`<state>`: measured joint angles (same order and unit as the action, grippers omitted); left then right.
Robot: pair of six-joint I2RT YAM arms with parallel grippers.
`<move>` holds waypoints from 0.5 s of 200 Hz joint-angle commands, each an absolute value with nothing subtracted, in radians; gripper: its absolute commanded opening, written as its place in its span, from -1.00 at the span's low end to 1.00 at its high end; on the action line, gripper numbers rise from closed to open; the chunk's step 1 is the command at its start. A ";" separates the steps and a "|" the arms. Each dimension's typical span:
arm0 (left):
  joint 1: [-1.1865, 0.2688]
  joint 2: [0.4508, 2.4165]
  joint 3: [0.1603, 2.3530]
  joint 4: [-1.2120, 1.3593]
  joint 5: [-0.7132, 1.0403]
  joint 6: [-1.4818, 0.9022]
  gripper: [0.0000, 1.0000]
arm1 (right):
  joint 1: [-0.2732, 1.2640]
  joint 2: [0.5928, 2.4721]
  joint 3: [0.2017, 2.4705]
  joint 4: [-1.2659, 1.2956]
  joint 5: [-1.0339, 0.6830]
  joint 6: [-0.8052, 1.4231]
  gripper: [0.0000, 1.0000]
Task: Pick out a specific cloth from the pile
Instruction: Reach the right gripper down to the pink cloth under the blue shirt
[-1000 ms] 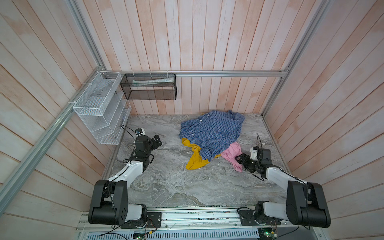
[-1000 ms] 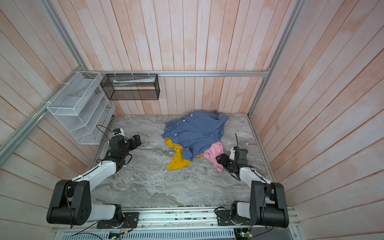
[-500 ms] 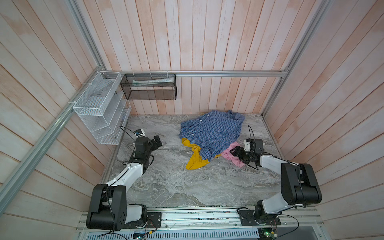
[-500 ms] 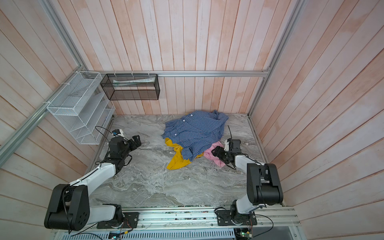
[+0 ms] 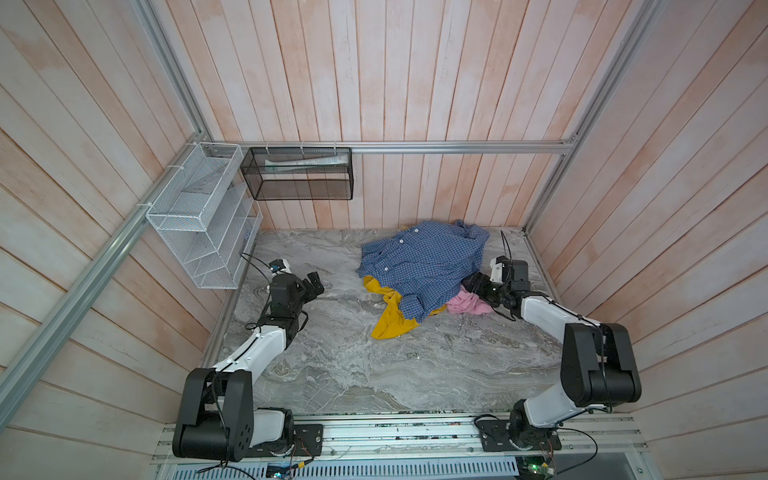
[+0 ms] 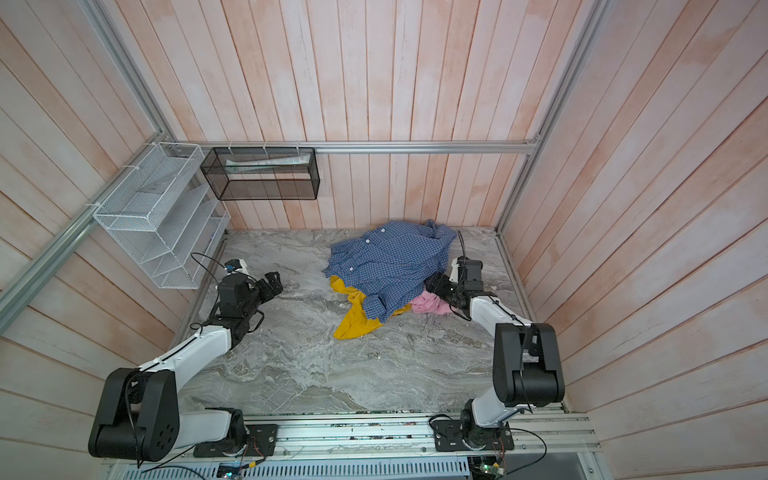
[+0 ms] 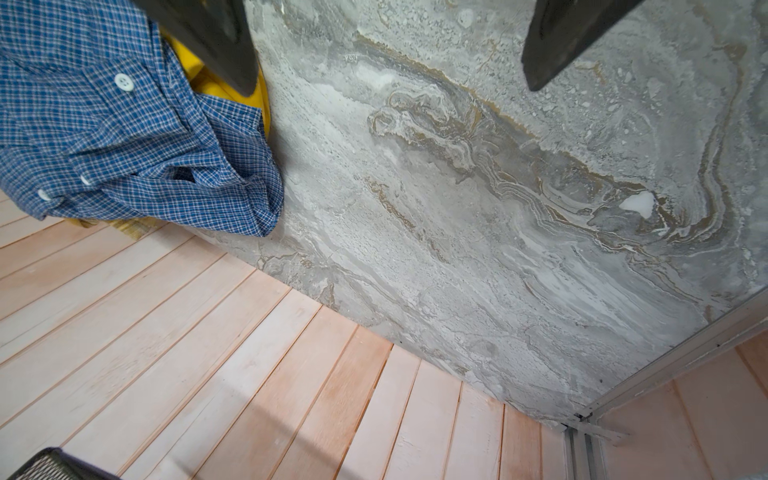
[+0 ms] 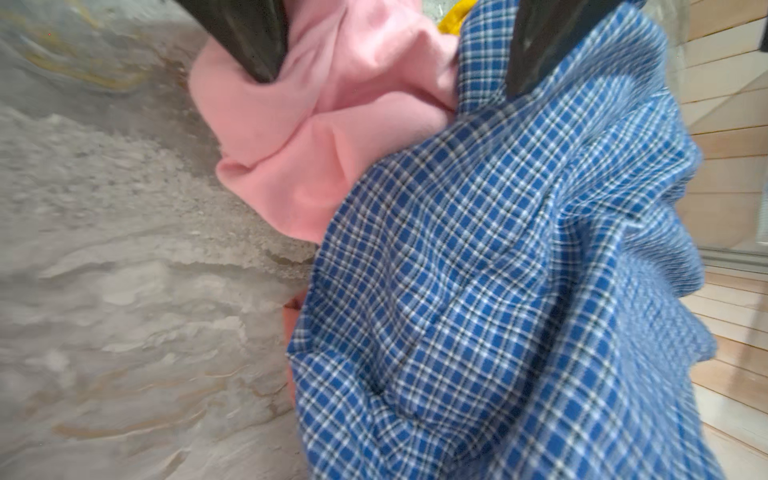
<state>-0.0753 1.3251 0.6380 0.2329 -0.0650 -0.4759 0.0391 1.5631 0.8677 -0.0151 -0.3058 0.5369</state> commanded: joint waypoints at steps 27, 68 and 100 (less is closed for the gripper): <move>-0.081 1.294 0.619 0.207 -0.081 -0.453 1.00 | 0.052 1.454 0.894 -0.282 0.000 0.397 0.69; -0.083 1.287 0.612 0.206 -0.075 -0.453 1.00 | 0.104 1.321 0.829 -0.298 0.000 0.407 0.58; -0.084 1.274 0.611 0.197 -0.076 -0.446 1.00 | 0.229 1.306 0.786 -0.304 -0.029 0.393 0.38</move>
